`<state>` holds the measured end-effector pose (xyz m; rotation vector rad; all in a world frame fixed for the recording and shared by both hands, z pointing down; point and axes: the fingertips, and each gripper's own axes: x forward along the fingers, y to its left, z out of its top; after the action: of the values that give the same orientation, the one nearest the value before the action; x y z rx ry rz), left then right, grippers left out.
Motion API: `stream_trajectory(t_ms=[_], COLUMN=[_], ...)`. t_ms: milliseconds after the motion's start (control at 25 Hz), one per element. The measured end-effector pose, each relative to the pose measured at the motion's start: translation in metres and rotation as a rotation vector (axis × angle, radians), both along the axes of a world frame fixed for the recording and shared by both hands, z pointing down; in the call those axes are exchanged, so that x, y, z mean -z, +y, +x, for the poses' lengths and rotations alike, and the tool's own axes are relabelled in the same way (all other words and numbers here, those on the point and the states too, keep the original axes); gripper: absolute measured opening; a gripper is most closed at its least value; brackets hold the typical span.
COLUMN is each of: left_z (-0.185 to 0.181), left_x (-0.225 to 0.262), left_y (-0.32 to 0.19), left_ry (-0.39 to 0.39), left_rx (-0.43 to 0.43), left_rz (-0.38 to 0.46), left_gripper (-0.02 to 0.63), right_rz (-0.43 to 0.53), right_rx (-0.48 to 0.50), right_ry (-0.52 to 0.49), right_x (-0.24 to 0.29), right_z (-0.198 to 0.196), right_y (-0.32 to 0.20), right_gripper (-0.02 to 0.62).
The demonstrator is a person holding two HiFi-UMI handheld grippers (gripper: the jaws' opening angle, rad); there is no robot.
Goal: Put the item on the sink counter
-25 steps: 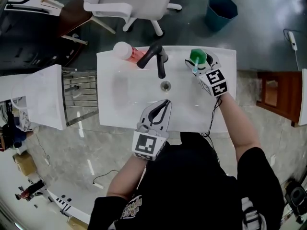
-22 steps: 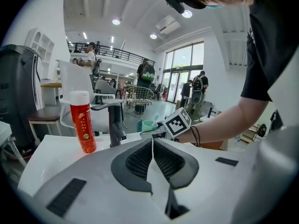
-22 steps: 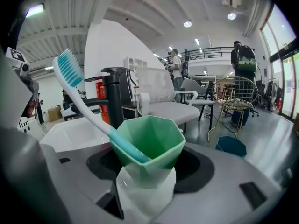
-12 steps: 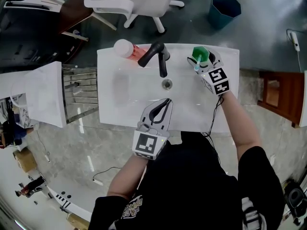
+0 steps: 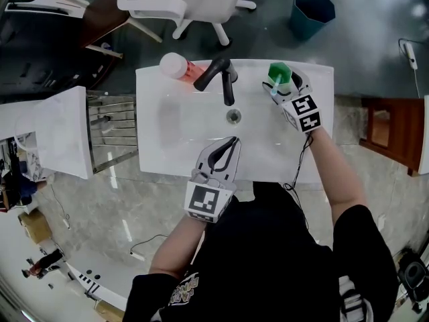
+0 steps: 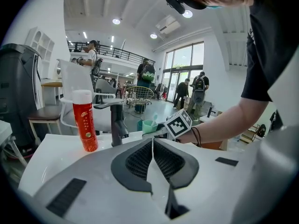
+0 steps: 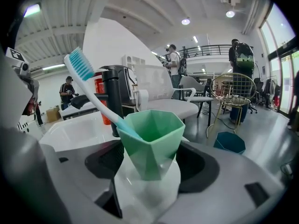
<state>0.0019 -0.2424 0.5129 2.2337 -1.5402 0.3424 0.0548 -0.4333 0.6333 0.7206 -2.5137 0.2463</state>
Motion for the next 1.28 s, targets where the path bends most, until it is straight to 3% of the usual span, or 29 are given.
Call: stream_trajectory(t_ms=[600, 800, 1280], left_z=[-0.009, -0.016, -0.046], left_x=[0.015, 0.024, 0.043], left_y=[0.03, 0.046, 0.087], left_ry=[0.005, 0.002, 0.017], left_rx=[-0.088, -0.123, -0.207], left_rz=[0.048, 0.061, 0.136], left_gripper=[0.021, 0.021, 0.021], right_rz=[0.009, -0.001, 0.117], right_rx=[-0.127, -0.217, -0.311], right_ry=[0.049, 0.018, -0.079], right_x=[0.008, 0.024, 0.105], right_z=[0.025, 0.037, 0.019], right_y=[0.026, 0.04, 0.107], right_gripper=[0.383, 0.383, 0.381])
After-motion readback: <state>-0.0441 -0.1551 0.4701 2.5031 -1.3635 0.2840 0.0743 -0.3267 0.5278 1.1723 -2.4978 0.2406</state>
